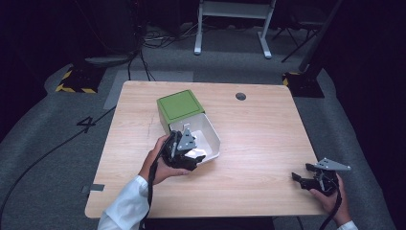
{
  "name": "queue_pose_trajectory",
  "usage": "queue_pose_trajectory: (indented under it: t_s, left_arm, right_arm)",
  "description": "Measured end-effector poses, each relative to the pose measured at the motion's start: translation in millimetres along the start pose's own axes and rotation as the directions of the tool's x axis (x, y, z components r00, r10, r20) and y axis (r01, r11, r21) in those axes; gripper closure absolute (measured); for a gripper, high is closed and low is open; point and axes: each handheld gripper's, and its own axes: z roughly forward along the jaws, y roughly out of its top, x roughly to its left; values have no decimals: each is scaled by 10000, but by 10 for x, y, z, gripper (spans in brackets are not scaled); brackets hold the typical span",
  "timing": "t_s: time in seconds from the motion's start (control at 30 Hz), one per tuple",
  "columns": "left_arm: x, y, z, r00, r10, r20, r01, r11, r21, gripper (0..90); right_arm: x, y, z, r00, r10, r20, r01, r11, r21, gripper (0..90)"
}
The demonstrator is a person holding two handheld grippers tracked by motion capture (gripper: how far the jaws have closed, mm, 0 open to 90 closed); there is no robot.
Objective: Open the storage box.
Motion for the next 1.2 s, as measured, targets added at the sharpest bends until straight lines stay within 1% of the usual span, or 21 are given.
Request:
queue_pose_trajectory:
  t_s: [0.1, 0.13, 0.2, 0.3, 0.37, 0.4, 0.53, 0.6, 0.73, 0.83, 0.9, 0.97, 1.0, 1.03, 1.07, 1.13, 1.2]
  left_arm:
    - [18, -37, -64, 9998, -129, -126, 129, 9999, 18, 230]
    - [21, -47, -90, 9997, -119, -202, 119, 9999, 21, 213]
    - [21, -74, -147, 9997, -93, -226, 92, 10000, -27, 184]
    - [11, -116, -228, 9984, 51, -570, -44, 9999, 131, 167]
    - [11, -150, -284, 9975, 164, -691, -153, 9998, 162, 164]
    - [9, -169, -309, 9971, 131, -755, -118, 9998, 178, 164]
    - [1, -260, -396, 9940, 221, -1075, -182, 9991, 377, 164]
    - [3, -309, -428, 9913, 231, -1292, -174, 9988, 451, 164]
    - [11, -399, -488, 9867, 355, -1585, -256, 9976, 636, 164]
    - [26, -469, -510, 9823, 349, -1843, -213, 9969, 757, 164]
    - [47, -530, -518, 9814, 226, -1906, -73, 9967, 804, 164]
    - [60, -583, -512, 9791, 241, -2019, -56, 9958, 918, 164]
    - [74, -615, -509, 9782, 298, -2053, -87, 9946, 1030, 164]
    - [87, -648, -501, 9780, 276, -2066, -46, 9938, 1110, 164]
    - [100, -684, -492, 9764, 251, -2146, 13, 9926, 1218, 164]
    - [131, -762, -471, 9750, 51, -2223, 252, 9907, 1335, 164]
    - [161, -847, -445, 9729, 9, -2312, 365, 9868, 1577, 164]
  right_arm:
    - [0, 0, 0, 10000, -1, 2, 1, 10000, 0, 210]
    - [0, 0, 0, 10000, -2, 1, 2, 10000, -1, 210]
    - [0, 0, 0, 10000, 0, 0, 0, 10000, -1, 210]
    - [0, 0, 0, 10000, -3, 0, 3, 10000, -1, 210]
    - [0, 0, 0, 10000, 0, 1, 0, 10000, 0, 210]
    - [0, 0, 0, 10000, -1, 0, 1, 10000, 0, 210]
    - [0, 0, 0, 10000, -2, 3, 2, 10000, 0, 209]
    - [0, 0, 0, 10000, 1, 3, -1, 10000, -1, 210]
    - [0, 0, 0, 10000, 1, 2, -1, 10000, 1, 210]
    - [0, 0, 0, 10000, -1, 4, 1, 10000, 1, 210]
    - [0, 0, 0, 10000, -3, 4, 3, 10000, -1, 210]
    - [0, 0, 0, 10000, -5, 6, 5, 10000, -1, 210]
    - [0, 0, 0, 10000, -3, 5, 3, 10000, 1, 210]
    - [0, 0, 0, 10000, 0, 3, 0, 10000, 1, 210]
    - [0, 0, 0, 10000, -4, 4, 4, 10000, 0, 209]
    - [0, 0, 0, 10000, -2, 4, 2, 10000, 1, 209]
    - [0, 0, 0, 10000, -4, 7, 4, 10000, 0, 210]
